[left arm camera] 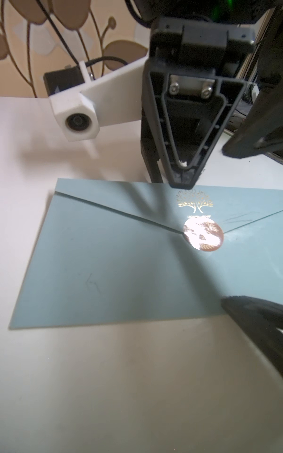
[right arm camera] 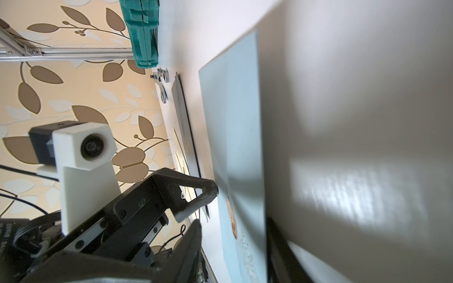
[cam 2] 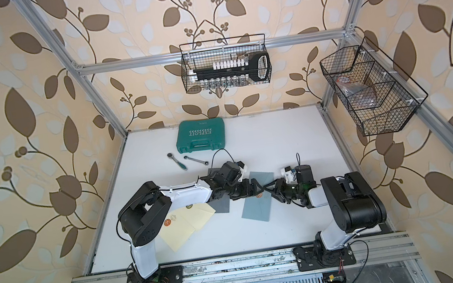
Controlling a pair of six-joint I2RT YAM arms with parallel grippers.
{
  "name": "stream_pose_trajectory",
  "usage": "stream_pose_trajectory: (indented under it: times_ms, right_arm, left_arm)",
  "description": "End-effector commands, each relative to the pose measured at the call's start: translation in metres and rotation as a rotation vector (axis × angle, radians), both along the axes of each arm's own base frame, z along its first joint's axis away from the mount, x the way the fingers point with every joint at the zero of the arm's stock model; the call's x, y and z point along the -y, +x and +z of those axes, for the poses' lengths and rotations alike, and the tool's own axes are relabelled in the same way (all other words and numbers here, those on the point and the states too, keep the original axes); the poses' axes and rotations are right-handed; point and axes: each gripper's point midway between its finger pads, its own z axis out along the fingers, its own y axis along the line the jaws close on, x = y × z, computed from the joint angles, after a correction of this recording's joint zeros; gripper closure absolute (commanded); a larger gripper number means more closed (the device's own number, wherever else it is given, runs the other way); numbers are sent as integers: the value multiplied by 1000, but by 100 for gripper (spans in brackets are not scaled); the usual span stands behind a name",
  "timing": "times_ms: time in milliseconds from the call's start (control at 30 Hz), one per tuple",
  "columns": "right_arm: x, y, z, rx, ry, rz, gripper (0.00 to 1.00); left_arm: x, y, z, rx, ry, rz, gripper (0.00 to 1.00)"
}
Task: Open the envelope
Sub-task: Pick up the envelope from the center of the board.
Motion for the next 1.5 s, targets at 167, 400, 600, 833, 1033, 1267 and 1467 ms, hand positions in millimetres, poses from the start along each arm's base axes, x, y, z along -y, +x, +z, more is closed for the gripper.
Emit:
stream_pose_trajectory:
  times_ms: [167,400,600,833,1033,1267,1467]
  right_arm:
    - [-8,-6,-1,40,-6,53,62]
    - [-13,-8,-4,40,-10,70,65]
    - [-14,-8,-1,55,-16,74,68]
    - [-11,-8,6,75,-46,71,78]
    - [-8,-8,17,100,-81,71,93]
    - [-5,-9,38,149,-119,70,96]
    - [-4,-10,75,258,-152,91,97]
  left_arm:
    - [-12,-20,-16,-83,52,7,9]
    - [-12,-21,-16,-84,51,7,9]
    - [-11,-21,-12,-79,42,6,9]
    - [-10,-19,5,-56,12,11,9]
    - [-9,-17,27,-18,-16,14,8]
    - [-15,-13,51,39,-24,31,8]
    - [-40,-4,92,180,8,103,8]
